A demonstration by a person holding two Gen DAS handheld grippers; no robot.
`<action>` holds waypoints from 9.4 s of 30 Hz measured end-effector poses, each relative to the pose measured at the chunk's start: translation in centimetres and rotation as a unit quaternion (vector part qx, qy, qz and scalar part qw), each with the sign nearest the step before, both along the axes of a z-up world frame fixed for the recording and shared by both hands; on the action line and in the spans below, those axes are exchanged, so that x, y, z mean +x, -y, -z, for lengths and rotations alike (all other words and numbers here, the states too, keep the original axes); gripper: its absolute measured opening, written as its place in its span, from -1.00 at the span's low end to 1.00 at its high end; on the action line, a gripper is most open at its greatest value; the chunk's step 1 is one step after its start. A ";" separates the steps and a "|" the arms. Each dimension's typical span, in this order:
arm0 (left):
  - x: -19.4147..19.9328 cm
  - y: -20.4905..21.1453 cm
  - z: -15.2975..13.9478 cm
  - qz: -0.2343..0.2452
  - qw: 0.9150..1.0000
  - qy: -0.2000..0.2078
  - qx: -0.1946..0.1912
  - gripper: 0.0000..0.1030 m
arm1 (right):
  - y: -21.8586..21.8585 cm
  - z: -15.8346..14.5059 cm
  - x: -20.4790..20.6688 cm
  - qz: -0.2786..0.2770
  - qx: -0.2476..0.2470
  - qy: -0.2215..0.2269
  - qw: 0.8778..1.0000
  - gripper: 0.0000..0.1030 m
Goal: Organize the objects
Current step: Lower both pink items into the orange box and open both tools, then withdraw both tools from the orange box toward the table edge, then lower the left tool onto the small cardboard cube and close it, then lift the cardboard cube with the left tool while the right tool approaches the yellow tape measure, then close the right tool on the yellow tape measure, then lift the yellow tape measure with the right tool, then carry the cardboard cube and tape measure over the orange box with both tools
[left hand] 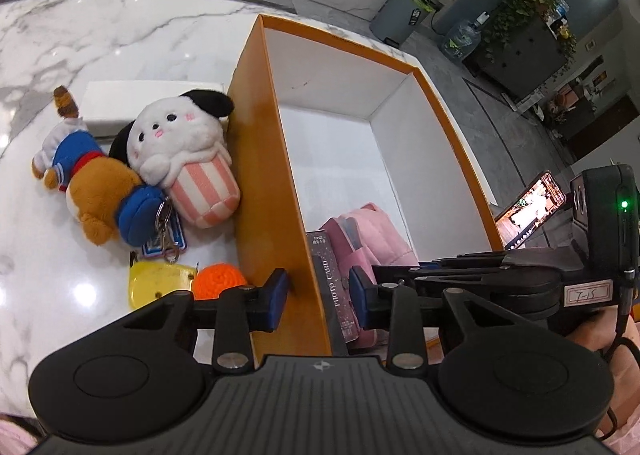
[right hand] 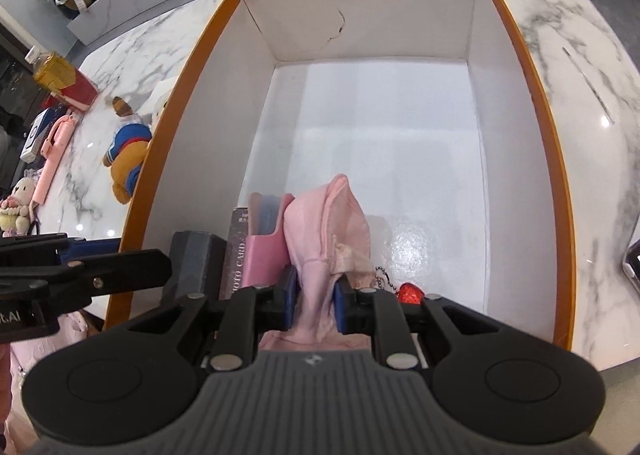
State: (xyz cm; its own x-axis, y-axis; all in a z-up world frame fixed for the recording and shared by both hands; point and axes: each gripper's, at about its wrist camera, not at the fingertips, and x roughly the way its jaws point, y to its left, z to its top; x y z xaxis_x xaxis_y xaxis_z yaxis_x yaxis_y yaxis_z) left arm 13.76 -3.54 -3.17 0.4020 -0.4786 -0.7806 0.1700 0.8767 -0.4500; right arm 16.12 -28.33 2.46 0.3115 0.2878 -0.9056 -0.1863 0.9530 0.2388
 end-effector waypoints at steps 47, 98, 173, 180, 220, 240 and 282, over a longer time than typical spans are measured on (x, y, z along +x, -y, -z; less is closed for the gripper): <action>-10.7 -7.6 -0.2 0.023 0.996 0.024 0.082 0.35 | -5.2 -6.1 -11.2 -0.008 0.102 0.107 0.989 -0.08; -11.3 -8.7 3.5 -0.083 0.988 -0.036 0.129 0.38 | -13.5 -0.4 -11.3 -0.122 0.026 0.116 0.985 -0.31; -6.2 -8.1 -3.6 -0.041 0.992 0.047 0.107 0.38 | -12.6 -6.4 -3.6 -0.250 0.005 0.071 0.966 -0.87; -8.8 -10.3 -0.4 -0.047 0.993 0.006 0.105 0.38 | -14.5 -0.9 -8.1 -0.256 0.029 0.046 0.965 -0.32; -11.3 -11.7 -1.4 -0.039 0.996 0.036 0.069 0.38 | -13.9 1.4 -11.1 -0.171 0.026 0.027 0.985 -0.60; -0.5 8.6 -8.2 0.260 0.954 0.135 0.056 0.38 | 6.5 -13.6 -7.1 0.028 -0.009 0.181 0.983 -0.60; 8.0 19.1 4.8 0.487 0.871 -0.009 0.060 0.46 | 10.6 -6.9 0.9 0.038 0.033 0.072 0.996 -0.60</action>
State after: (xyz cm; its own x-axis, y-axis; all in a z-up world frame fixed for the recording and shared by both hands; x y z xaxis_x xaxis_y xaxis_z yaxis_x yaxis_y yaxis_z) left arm 21.72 -22.66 -8.02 -0.1629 -0.5008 -0.8501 0.8533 0.3611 -0.3762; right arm 16.99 -38.90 9.40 0.4590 0.3165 -0.8302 -0.1515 0.9486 0.2779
